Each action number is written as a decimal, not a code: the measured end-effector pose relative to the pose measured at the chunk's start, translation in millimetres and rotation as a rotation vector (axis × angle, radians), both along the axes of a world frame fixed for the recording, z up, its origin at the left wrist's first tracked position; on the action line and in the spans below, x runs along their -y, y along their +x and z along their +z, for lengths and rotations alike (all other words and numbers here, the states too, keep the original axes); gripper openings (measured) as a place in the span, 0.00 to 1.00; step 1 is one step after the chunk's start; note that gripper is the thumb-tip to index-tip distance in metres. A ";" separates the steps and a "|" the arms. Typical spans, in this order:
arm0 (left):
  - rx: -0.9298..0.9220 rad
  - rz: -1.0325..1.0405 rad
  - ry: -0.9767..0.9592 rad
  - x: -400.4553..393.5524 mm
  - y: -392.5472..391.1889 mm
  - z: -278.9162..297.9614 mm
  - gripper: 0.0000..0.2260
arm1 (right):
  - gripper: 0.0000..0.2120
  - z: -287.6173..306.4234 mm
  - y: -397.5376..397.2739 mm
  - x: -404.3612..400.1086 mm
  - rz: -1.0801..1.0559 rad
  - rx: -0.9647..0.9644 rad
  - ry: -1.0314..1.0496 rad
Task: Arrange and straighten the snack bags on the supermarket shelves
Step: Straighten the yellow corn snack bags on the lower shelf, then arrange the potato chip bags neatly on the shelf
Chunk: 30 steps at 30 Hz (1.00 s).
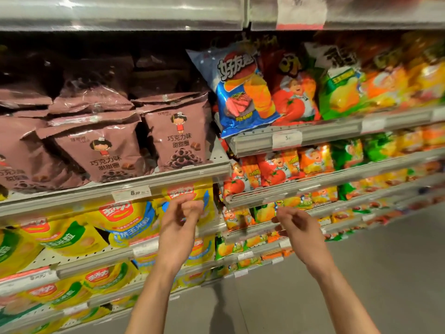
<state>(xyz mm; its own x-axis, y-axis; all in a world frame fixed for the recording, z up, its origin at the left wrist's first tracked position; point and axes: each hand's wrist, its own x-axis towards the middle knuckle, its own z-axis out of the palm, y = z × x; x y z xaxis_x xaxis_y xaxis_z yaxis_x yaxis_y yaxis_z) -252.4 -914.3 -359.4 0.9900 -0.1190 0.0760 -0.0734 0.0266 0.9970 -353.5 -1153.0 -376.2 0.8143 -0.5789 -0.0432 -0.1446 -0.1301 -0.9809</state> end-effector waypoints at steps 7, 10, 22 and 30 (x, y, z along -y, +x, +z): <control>0.069 -0.015 -0.004 68.1 -5.0 20.9 0.07 | 0.04 17.1 -1.1 67.7 -0.014 0.089 0.025; 0.120 0.024 0.028 108.2 -8.5 25.9 0.14 | 0.05 22.9 3.3 112.6 0.018 0.110 -0.005; 0.164 0.104 0.043 291.8 -49.7 51.7 0.05 | 0.05 53.3 -10.8 307.8 0.119 0.144 0.002; 0.191 0.039 -0.027 346.5 -35.5 65.1 0.10 | 0.05 51.2 -13.4 366.3 0.077 0.084 0.011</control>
<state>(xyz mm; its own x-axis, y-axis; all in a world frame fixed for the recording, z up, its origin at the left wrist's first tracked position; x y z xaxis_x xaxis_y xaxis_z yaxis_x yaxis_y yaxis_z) -287.9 -1260.8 -294.2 0.9609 -0.0764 0.2660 -0.2630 0.0469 0.9636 -366.9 -1519.3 -325.0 0.8575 -0.5140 0.0208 -0.0519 -0.1268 -0.9906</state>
